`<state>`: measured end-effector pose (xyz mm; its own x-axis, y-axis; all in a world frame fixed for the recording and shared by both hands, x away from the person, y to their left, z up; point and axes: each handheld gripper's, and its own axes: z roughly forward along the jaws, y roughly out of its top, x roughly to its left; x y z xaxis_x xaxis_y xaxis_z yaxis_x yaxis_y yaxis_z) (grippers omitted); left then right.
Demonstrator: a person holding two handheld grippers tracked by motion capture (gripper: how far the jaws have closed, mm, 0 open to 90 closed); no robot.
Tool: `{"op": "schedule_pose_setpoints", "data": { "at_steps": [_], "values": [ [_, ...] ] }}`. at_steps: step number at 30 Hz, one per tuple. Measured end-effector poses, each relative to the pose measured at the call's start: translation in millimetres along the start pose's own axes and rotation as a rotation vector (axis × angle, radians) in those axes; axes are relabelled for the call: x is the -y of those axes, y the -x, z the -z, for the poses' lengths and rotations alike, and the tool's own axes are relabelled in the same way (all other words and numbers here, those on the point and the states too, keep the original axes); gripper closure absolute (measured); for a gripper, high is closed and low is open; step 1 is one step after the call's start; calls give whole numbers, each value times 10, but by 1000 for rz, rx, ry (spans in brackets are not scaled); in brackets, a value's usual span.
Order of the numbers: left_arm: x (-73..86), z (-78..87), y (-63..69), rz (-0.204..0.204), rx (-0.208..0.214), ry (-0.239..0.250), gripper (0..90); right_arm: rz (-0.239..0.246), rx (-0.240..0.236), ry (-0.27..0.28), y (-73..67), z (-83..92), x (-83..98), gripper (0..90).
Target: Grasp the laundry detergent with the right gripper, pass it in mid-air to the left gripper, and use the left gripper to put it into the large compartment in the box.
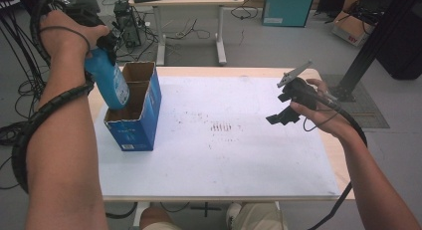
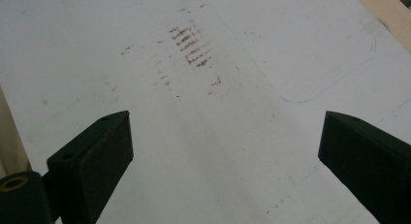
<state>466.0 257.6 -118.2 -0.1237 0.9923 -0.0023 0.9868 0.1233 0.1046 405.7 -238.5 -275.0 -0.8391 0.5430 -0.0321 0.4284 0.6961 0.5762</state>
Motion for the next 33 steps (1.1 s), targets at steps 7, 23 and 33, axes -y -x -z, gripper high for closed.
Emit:
{"op": "schedule_pose_setpoints", "data": {
  "at_steps": [7,23,33],
  "values": [
    [-4,-144,46,-2,21,1,365,12,-4,-12,1,7,0,54],
    [-7,-546,88,-24,27,-26,365,0,-7,-15,14,-54,40,54],
    [18,-827,126,-44,23,-37,365,-4,-8,-23,12,-84,41,54]
  ]
}}
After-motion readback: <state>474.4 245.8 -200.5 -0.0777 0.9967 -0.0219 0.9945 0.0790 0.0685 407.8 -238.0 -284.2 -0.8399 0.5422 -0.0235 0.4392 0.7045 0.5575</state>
